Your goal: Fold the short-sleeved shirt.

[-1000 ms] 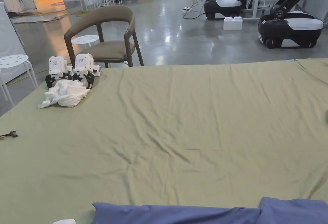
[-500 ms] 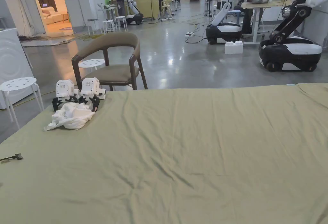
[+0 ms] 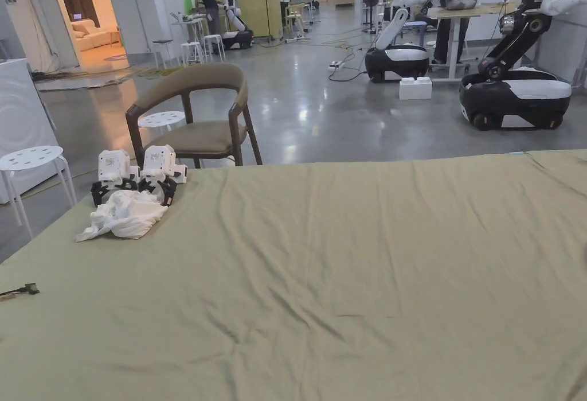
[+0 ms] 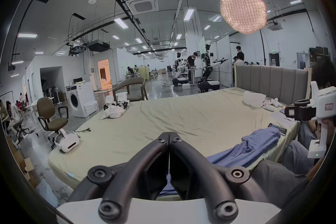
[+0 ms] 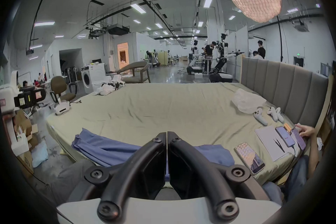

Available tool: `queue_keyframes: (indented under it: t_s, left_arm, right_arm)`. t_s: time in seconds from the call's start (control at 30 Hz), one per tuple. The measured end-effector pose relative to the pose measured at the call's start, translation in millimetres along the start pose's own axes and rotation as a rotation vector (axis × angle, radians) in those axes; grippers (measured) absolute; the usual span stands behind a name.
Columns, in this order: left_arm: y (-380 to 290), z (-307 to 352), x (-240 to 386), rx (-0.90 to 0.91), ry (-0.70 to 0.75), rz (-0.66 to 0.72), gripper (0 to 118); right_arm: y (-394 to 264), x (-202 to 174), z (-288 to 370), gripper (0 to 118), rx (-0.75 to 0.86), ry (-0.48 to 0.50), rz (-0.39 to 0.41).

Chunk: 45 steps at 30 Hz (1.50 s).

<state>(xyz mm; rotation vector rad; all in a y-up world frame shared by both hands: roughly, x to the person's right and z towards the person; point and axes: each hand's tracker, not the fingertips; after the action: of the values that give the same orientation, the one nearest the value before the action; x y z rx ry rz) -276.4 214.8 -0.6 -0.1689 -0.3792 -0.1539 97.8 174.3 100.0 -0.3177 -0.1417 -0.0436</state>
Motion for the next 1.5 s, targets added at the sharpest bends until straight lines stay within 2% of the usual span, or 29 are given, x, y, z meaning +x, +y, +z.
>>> queue_keyframes:
  t_s: [0.5, 0.6, 0.67, 0.7, 0.73, 0.77, 0.8, 0.9, 0.97, 1.13, 1.23, 1.3, 1.33, 1.4, 1.5]
  left_arm:
    - [-5.3, -8.3, -16.6, -0.044, -0.030, 0.114, 0]
    - [-13.8, -15.2, -32.6, -0.061, -0.044, 0.204, 2]
    - [-24.2, -25.2, -50.4, -0.092, -0.048, 0.304, 20]
    - [-31.4, -32.2, -61.1, -0.117, -0.042, 0.356, 37]
    - [-38.5, -41.1, -72.0, -0.159, -0.043, 0.405, 63]
    - [-46.1, -49.7, -82.0, -0.195, -0.038, 0.443, 77]
    - [-56.5, -60.2, -93.2, -0.234, -0.040, 0.494, 84]
    - [-90.7, -87.9, -119.8, -0.266, -0.019, 0.633, 86]
    - [-113.3, -111.7, -136.6, -0.334, -0.060, 0.749, 87]
    - [-162.8, -170.9, -150.7, -0.477, -0.129, 0.878, 87]
    - [-185.8, -196.7, -150.8, -0.563, -0.162, 1.017, 87]
    - [-188.4, -199.9, -144.7, -0.544, -0.164, 1.024, 83]
    - [-186.1, -200.6, -143.7, -0.515, -0.168, 1.033, 69]
    - [-188.1, -204.6, -141.9, -0.524, -0.191, 1.079, 15]
    - [-195.9, -214.7, -136.8, -0.558, -0.140, 1.077, 3]
  right_arm:
    - [4.8, -3.9, -2.8, 0, 0.005, 0.006, 0.021]
    - [2.7, -3.8, -3.8, 0, -0.007, 0.015, 0.018]
    - [-3.6, -1.6, -6.4, 0, -0.024, 0.021, 0.016]
    - [-6.2, -0.8, -7.0, 0, -0.033, 0.023, 0.016]
    - [-8.6, 0.1, -7.6, 0, -0.047, 0.028, 0.014]
    - [-10.9, 0.9, -7.9, 0, -0.054, 0.029, 0.011]
    - [-13.2, 2.2, -6.8, 0, -0.060, 0.030, 0.004]
    - [-21.1, 6.4, -8.7, 0, -0.092, 0.033, -0.029]
    - [-26.9, 11.4, -8.8, 0, -0.112, 0.033, -0.052]
    - [-27.9, 15.2, -7.5, 0, -0.140, 0.018, -0.094]
    - [-29.8, 18.8, -5.2, 0, -0.151, 0.002, -0.094]
    - [-31.3, 20.9, -4.5, 0, -0.160, -0.006, -0.101]
    - [-30.6, 20.7, -3.1, 0, -0.162, -0.007, -0.108]
    - [-32.0, 22.1, -4.0, 0, -0.173, -0.002, -0.124]
    - [-32.1, 20.9, -5.2, 0, -0.184, -0.004, -0.126]
